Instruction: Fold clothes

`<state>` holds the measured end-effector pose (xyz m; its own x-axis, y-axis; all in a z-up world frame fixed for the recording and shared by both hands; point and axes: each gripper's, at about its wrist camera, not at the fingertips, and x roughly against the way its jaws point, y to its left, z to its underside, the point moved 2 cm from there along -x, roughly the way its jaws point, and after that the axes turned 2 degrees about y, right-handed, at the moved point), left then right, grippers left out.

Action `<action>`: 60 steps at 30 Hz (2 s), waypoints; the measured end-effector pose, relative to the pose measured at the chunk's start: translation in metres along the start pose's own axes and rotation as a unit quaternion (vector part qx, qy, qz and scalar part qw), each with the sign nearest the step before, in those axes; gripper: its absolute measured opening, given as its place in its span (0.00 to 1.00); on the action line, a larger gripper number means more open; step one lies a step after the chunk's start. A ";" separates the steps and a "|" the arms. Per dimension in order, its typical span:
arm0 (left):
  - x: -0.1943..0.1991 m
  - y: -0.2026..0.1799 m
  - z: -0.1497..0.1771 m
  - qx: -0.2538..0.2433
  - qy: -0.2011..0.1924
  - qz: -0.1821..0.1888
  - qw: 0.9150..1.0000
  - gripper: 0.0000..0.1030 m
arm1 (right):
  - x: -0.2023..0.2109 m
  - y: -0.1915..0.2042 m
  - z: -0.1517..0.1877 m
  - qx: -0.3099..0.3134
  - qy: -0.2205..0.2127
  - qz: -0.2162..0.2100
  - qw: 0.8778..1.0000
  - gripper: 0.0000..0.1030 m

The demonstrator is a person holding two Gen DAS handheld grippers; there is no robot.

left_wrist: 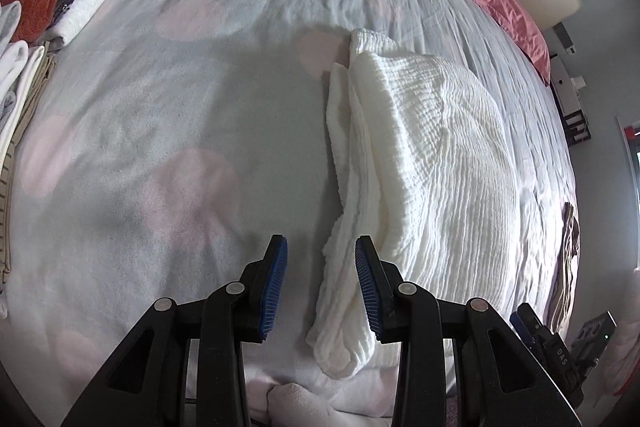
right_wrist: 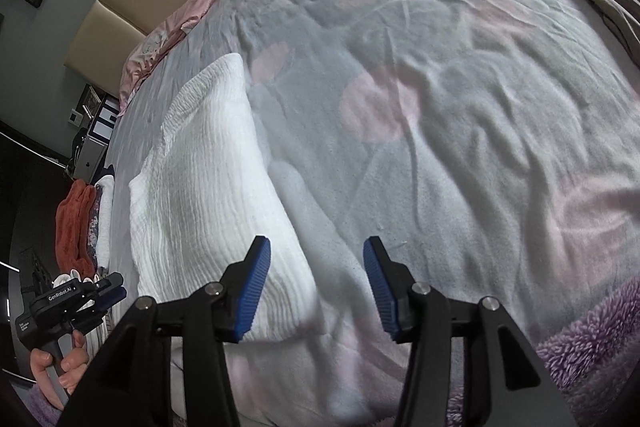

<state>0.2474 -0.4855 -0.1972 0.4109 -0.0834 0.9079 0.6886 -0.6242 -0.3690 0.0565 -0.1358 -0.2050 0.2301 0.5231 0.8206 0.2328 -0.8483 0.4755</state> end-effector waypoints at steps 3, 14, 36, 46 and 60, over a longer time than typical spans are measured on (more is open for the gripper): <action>0.007 0.005 -0.006 -0.004 -0.016 -0.001 1.000 0.36 | 0.007 0.011 -0.005 0.025 -0.016 0.002 1.000 0.54; -0.023 -0.030 -0.056 -0.019 -0.068 -0.016 0.997 0.36 | 0.005 0.048 -0.040 0.090 0.000 0.010 0.996 0.56; -0.050 -0.023 -0.101 0.001 -0.076 0.023 0.997 0.44 | -0.077 0.057 -0.069 0.132 0.042 -0.042 0.989 0.56; -0.079 -0.026 -0.108 -0.021 -0.042 0.006 0.999 0.47 | -0.095 0.047 -0.074 0.089 0.059 -0.068 0.992 0.60; -0.091 -0.016 -0.111 0.002 -0.023 0.013 1.000 0.47 | -0.103 0.052 -0.075 0.083 0.065 -0.078 0.991 0.62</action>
<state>0.1328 -0.5541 -0.2523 0.4558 -0.0628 0.8879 0.6798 -0.6193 -0.3928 -0.0257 -0.2398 -0.2417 0.0587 0.6224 0.7805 0.4107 -0.7277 0.5494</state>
